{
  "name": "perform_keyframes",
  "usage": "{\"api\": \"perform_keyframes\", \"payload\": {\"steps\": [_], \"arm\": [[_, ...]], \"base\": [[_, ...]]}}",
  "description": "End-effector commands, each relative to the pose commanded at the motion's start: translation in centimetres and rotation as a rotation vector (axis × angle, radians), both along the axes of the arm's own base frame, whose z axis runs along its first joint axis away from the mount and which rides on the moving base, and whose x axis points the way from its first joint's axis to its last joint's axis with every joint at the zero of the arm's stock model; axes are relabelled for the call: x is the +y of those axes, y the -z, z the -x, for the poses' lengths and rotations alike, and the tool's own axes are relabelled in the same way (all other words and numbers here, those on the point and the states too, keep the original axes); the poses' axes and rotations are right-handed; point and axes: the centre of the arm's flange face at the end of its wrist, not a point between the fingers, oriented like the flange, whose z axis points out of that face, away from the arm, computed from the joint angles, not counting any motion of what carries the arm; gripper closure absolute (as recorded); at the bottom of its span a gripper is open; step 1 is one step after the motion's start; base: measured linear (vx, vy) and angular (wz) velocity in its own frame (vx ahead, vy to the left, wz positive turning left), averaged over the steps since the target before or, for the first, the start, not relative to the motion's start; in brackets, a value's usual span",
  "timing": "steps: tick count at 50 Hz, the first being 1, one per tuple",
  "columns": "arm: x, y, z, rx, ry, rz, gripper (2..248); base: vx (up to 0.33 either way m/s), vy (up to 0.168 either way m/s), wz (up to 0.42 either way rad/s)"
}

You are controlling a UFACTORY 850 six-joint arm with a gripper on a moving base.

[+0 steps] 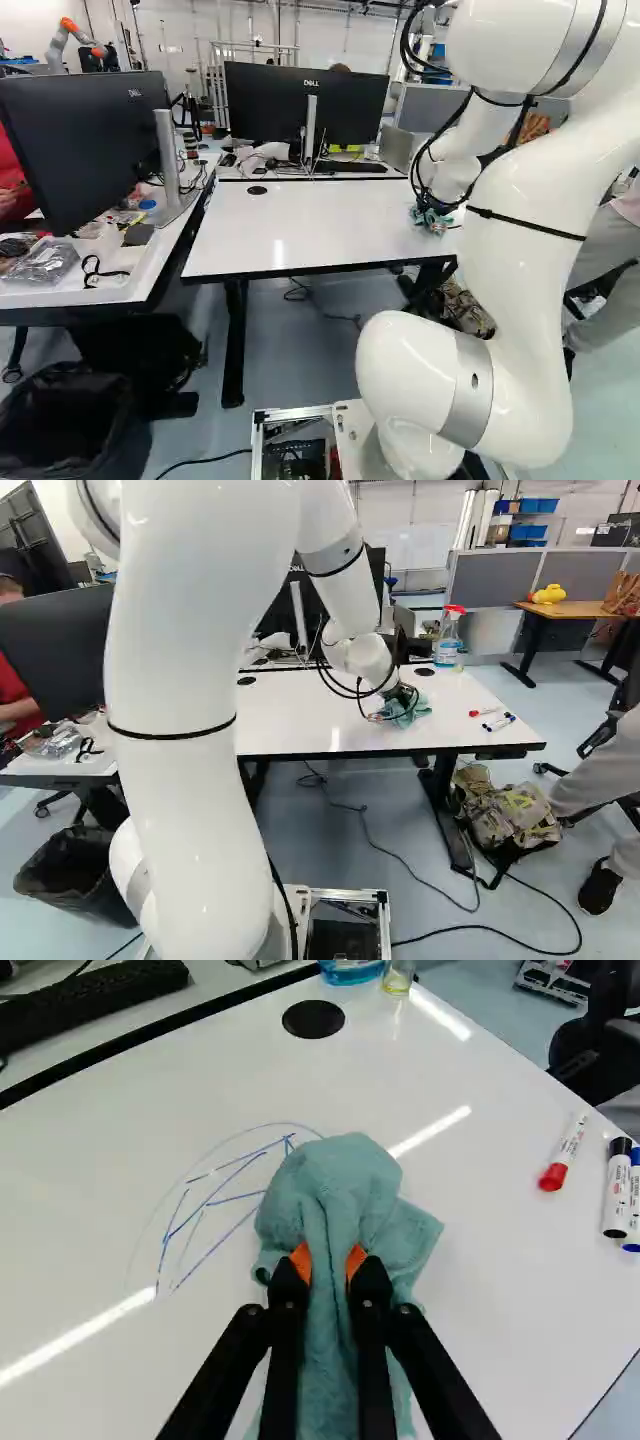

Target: Clean the table with the green towel

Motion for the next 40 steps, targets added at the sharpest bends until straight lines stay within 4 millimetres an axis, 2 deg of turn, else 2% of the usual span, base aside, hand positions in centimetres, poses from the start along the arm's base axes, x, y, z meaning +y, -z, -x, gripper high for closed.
{"api": "perform_keyframes", "payload": {"steps": [11,40], "arm": [[-1.1,0.2,-1.8,-0.011,0.001,0.006,195],[-2.0,0.6,-7.2,-0.040,-0.031,0.023,195]], "base": [[0.000,0.000,0.000],[0.000,0.000,0.000]]}}
